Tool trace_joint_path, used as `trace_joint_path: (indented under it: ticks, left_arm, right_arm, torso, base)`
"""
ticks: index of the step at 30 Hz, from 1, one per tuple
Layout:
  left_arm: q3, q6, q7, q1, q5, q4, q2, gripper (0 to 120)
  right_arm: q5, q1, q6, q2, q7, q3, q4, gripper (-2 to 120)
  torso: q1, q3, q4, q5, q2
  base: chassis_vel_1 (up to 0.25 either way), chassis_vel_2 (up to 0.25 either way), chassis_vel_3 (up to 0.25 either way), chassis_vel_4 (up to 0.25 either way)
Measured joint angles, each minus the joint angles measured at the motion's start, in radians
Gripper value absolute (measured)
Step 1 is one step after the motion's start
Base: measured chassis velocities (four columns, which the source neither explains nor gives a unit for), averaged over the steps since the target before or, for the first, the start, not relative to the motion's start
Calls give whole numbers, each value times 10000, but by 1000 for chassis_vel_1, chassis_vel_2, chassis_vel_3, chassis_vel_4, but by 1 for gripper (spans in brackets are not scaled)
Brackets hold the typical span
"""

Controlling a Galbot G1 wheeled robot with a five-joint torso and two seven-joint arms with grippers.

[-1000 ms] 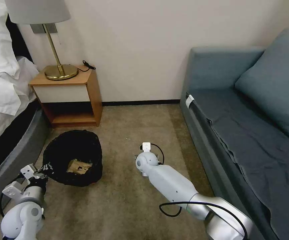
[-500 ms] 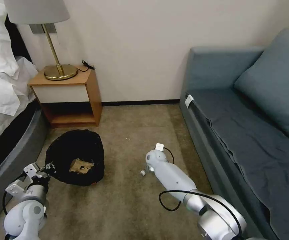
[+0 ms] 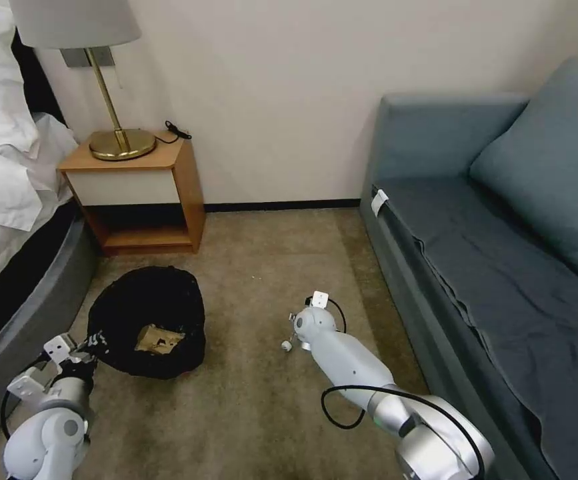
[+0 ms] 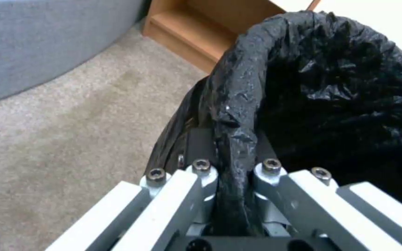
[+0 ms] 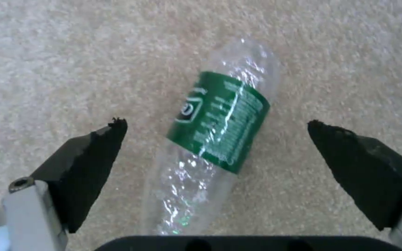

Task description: Pick up the trash bin, then pick up the garbage on the floor and place it into the trash bin.

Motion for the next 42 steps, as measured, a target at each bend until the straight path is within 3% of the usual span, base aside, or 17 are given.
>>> trace_joint_path:
  ticks: [27, 32, 35, 42]
  left_arm:
    - [69, -42, 31, 111, 111, 83, 50, 4]
    - [74, -59, 41, 96, 131, 112, -10, 4]
    - [68, -63, 47, 99, 136, 115, -14, 4]
    - [68, -63, 51, 74, 138, 52, -34, 4]
  right_arm:
    - [-1090, -496, 266, -7, -1025, -192, -779, 99]
    - [-1065, -529, 176, -7, -1043, -232, -766, 85]
    - [-1026, -554, 79, -7, -1056, -301, -706, 70]
    - [-1008, -661, 3, -9, -1062, -399, -553, 47]
  torso:
    - [0, 0, -1, 0, 0]
    - [0, 0, -2, 0, 0]
    - [0, 0, -1, 0, 0]
    - [0, 0, -2, -1, 0]
  base:
    - [0, 0, 0, 0]
    - [0, 0, 0, 0]
    - [0, 0, 0, 0]
    - [0, 0, 0, 0]
